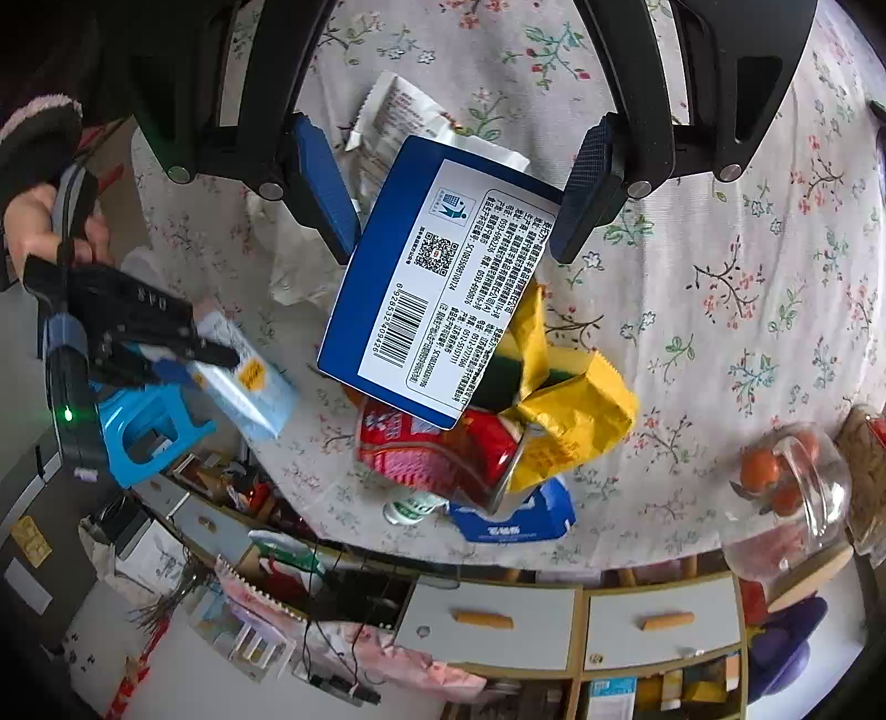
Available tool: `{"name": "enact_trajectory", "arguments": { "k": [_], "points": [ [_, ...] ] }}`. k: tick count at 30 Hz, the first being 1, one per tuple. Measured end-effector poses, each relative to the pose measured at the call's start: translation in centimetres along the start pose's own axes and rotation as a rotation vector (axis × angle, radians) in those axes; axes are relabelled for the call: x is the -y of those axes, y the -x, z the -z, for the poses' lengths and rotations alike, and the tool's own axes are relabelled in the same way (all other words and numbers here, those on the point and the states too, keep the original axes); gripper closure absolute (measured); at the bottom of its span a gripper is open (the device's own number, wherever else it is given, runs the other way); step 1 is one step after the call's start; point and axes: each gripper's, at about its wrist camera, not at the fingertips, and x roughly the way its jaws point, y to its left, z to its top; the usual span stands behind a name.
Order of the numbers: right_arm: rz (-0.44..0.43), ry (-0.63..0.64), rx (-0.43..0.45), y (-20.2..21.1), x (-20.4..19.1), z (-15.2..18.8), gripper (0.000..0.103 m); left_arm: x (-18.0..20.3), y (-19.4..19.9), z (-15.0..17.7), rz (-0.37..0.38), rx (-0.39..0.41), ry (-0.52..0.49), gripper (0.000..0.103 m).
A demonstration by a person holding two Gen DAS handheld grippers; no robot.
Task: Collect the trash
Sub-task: 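Grasp the blue-white box with the left tool while the right tool grasps the milk carton, then carry both items over the white bucket and open both tools to drop them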
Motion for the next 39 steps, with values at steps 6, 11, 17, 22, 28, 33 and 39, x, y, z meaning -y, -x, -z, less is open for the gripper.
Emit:
{"name": "enact_trajectory", "arguments": {
  "k": [6, 11, 17, 22, 28, 33, 39],
  "points": [
    [-0.041, -0.081, -0.014, 2.2, 0.9, 2.1, 0.064, 1.6, 1.1, 0.3, 0.016, 0.034, -0.010, 0.030],
    [-0.013, -0.207, 0.006, 4.6, 4.1, 4.8, 0.064, 3.2, 1.6, 0.8, 0.031, 0.050, -0.031, 0.030],
    [0.055, -0.362, -0.002, 6.5, 9.5, 9.2, 0.064, 5.5, 1.5, 1.6, 0.056, 0.040, -0.054, 0.030],
    [0.105, -0.471, -0.027, 7.5, 13.8, 13.0, 0.063, 8.4, 1.1, 2.0, 0.069, 0.034, -0.089, 0.030],
    [0.130, -0.555, -0.058, 7.2, 17.3, 15.8, 0.063, 13.0, -0.3, 1.9, 0.078, 0.016, -0.158, 0.030],
    [0.125, -0.618, -0.049, 7.1, 19.4, 17.1, 0.062, 17.4, -2.7, 1.5, 0.120, -0.025, -0.187, 0.030],
    [0.118, -0.680, -0.042, 8.0, 21.2, 19.2, 0.049, 23.7, -5.4, 0.7, 0.149, -0.046, -0.275, 0.030]
  ]
}}
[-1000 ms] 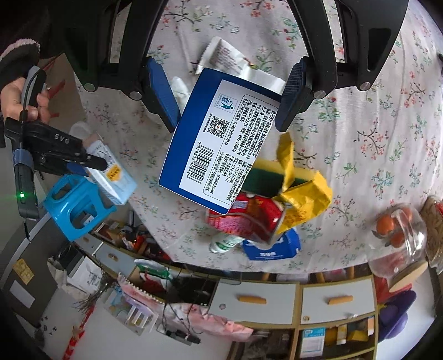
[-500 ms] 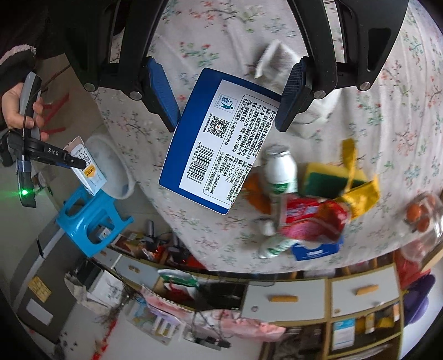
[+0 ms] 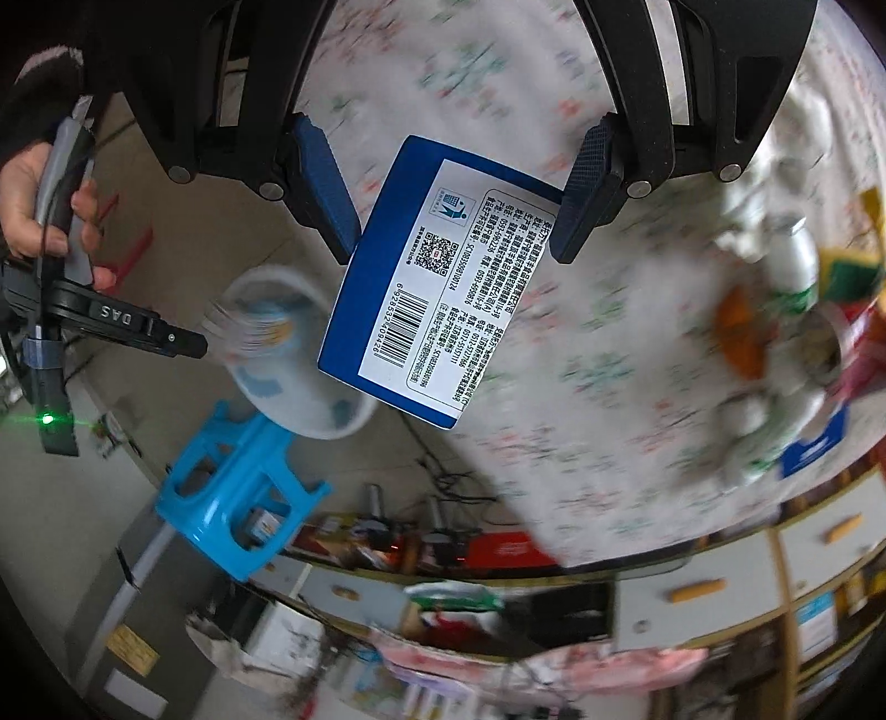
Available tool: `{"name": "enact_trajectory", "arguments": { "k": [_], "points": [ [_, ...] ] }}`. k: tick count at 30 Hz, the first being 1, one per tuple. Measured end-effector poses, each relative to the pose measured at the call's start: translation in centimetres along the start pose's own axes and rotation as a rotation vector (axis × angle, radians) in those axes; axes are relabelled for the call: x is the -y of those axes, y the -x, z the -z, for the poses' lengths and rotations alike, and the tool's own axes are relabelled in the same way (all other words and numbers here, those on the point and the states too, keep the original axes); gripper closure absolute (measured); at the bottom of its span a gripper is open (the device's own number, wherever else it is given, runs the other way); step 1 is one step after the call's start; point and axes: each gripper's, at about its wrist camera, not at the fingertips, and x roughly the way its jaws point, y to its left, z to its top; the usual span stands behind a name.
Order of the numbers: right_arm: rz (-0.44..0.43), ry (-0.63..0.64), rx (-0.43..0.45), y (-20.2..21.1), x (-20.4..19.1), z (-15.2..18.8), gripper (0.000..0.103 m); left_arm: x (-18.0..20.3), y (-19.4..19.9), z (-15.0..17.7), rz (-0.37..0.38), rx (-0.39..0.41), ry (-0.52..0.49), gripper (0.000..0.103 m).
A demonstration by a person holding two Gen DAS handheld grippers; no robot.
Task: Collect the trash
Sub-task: 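Carry both items over the white bucket and open both tools to drop them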
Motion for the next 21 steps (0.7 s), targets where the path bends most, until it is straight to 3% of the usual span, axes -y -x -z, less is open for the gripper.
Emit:
{"name": "enact_trajectory", "arguments": {
  "k": [10, 19, 21],
  "points": [
    [-0.006, -0.131, 0.016, 1.8, 5.5, 1.0, 0.045, 6.0, -6.0, -3.1, 0.017, -0.040, -0.112, 0.030],
    [0.046, -0.127, 0.020, 2.3, 6.7, 1.8, 0.040, 8.7, -9.3, -4.8, 0.057, -0.042, -0.172, 0.029],
    [0.052, -0.127, 0.021, 2.3, 6.7, 1.7, 0.040, 8.9, -9.7, -5.2, 0.018, -0.051, -0.201, 0.028]
  ]
}}
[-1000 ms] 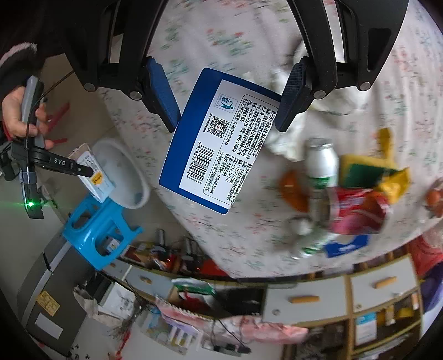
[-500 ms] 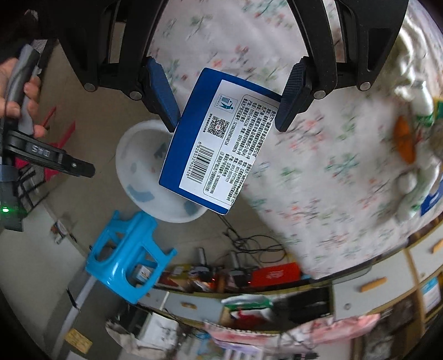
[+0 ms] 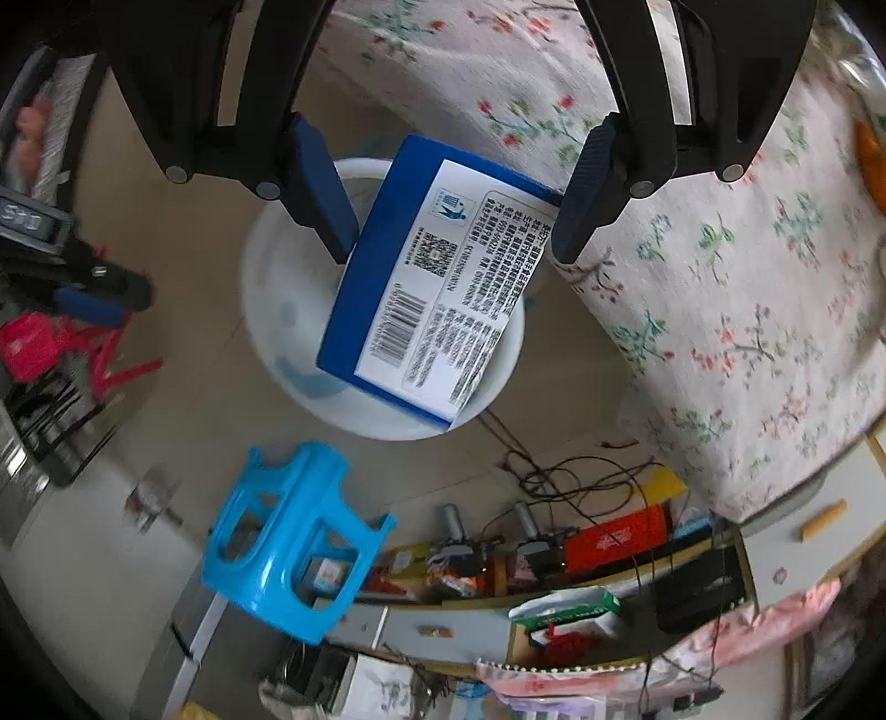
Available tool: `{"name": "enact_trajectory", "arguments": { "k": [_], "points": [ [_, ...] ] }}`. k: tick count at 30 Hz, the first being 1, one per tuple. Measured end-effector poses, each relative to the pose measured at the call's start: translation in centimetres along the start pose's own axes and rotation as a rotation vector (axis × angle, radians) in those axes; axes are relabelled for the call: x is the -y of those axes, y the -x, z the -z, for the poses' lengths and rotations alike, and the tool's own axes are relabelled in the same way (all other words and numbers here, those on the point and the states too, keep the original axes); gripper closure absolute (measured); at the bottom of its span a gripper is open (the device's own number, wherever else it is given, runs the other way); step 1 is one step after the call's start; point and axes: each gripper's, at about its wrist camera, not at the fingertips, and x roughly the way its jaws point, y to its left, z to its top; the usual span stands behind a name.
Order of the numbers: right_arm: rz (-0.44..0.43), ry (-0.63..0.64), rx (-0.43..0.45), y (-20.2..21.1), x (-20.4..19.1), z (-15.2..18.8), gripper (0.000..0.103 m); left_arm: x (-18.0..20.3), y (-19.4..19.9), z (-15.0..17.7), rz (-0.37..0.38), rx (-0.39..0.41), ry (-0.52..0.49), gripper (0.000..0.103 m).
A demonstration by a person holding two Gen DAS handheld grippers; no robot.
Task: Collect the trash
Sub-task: 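Carry both items over the white bucket and open both tools to drop them, then move both tools back to the table toward the wrapper and tissue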
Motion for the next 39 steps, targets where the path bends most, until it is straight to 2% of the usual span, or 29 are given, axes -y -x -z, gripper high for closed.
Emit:
{"name": "enact_trajectory", "arguments": {
  "k": [2, 5, 20, 27, 35, 39],
  "points": [
    [0.003, -0.001, 0.002, 0.0, -0.1, -0.1, 0.038, -0.1, 0.1, -0.1, -0.006, -0.002, 0.000, 0.016],
    [0.005, 0.002, 0.002, 0.0, -0.2, -0.1, 0.036, -0.1, 0.8, 0.0, -0.016, 0.017, -0.009, 0.012],
    [0.024, 0.046, 0.022, 0.6, -2.6, -0.1, 0.032, -3.7, 5.1, 2.6, -0.078, 0.042, 0.016, 0.006],
    [0.020, 0.080, 0.033, 0.8, -4.6, 0.1, 0.027, -7.2, 8.6, 4.6, -0.110, 0.064, 0.066, 0.004],
    [-0.053, 0.089, 0.019, 0.8, -7.6, 0.3, 0.027, -13.2, 12.4, 7.7, -0.167, 0.064, 0.166, 0.004],
    [-0.074, 0.084, 0.019, 0.8, -8.9, 0.3, 0.023, -16.2, 14.0, 9.7, -0.211, 0.060, 0.213, 0.004]
  ]
}}
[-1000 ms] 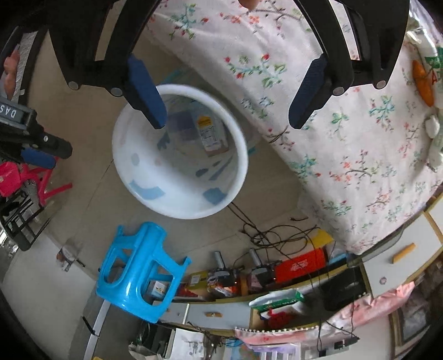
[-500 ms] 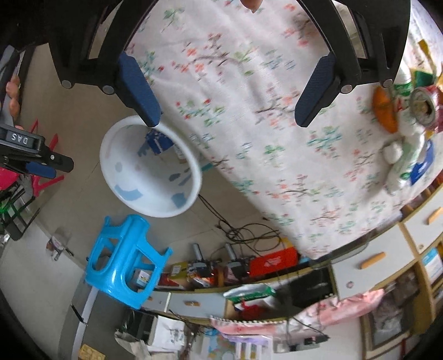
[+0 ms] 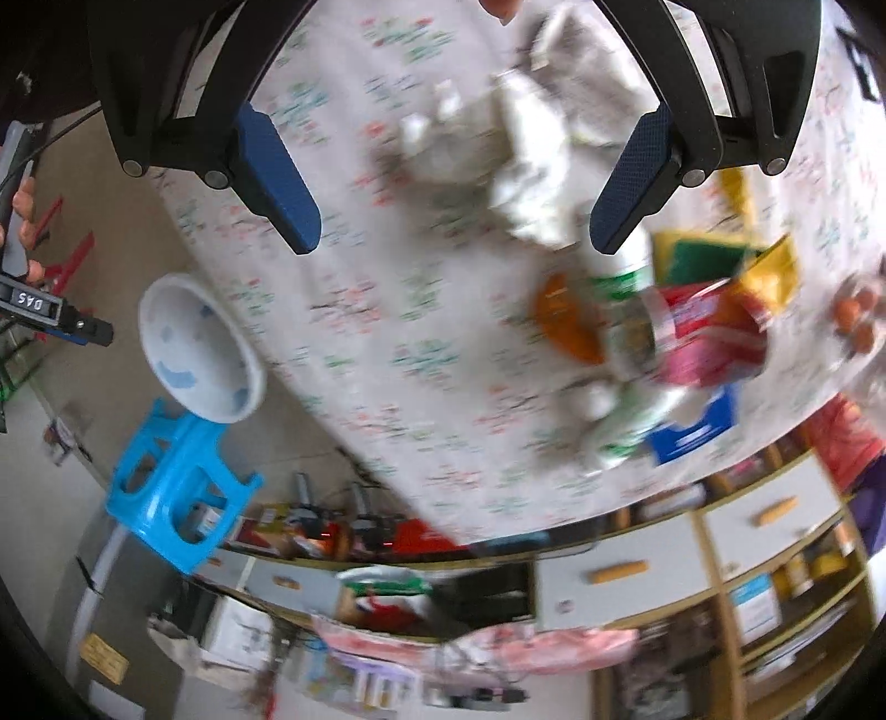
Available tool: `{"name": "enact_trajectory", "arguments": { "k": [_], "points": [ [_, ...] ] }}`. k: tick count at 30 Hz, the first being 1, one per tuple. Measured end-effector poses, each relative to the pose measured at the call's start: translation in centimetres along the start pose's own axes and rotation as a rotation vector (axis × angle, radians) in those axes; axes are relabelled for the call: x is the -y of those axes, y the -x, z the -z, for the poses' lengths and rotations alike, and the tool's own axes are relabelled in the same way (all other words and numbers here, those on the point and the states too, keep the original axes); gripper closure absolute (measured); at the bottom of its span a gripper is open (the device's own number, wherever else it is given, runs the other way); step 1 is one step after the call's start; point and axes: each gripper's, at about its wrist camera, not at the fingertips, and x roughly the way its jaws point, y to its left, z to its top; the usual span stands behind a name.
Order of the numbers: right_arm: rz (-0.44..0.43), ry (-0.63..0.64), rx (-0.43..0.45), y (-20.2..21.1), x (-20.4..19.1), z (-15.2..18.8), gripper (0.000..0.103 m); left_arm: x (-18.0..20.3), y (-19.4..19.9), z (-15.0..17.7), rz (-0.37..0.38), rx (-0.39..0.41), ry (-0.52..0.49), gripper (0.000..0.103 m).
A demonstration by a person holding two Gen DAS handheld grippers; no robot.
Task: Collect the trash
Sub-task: 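Move both tools back to the table toward the wrapper and tissue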
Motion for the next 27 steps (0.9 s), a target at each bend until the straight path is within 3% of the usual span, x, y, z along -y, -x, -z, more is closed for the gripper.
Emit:
{"name": "enact_trajectory", "arguments": {
  "k": [5, 9, 11, 22, 27],
  "points": [
    [-0.002, 0.036, -0.003, -0.3, -2.8, 0.0, 0.022, -4.1, 0.2, 2.1, -0.103, -0.029, 0.045, 0.004],
    [-0.042, 0.082, -0.024, -1.0, -5.7, 0.2, 0.022, -7.2, 0.1, 4.3, -0.054, -0.038, 0.119, 0.004],
    [-0.058, 0.104, -0.037, -1.4, -7.1, 0.3, 0.022, -8.1, -0.3, 5.3, -0.056, -0.081, 0.153, 0.004],
    [-0.065, 0.222, -0.081, -3.1, -13.4, 2.2, 0.022, -10.5, -3.0, 8.5, -0.093, -0.172, 0.245, 0.005],
    [-0.061, 0.239, -0.093, -3.5, -14.9, 2.5, 0.022, -9.3, -3.4, 8.8, -0.155, -0.154, 0.170, 0.014]
  ]
}}
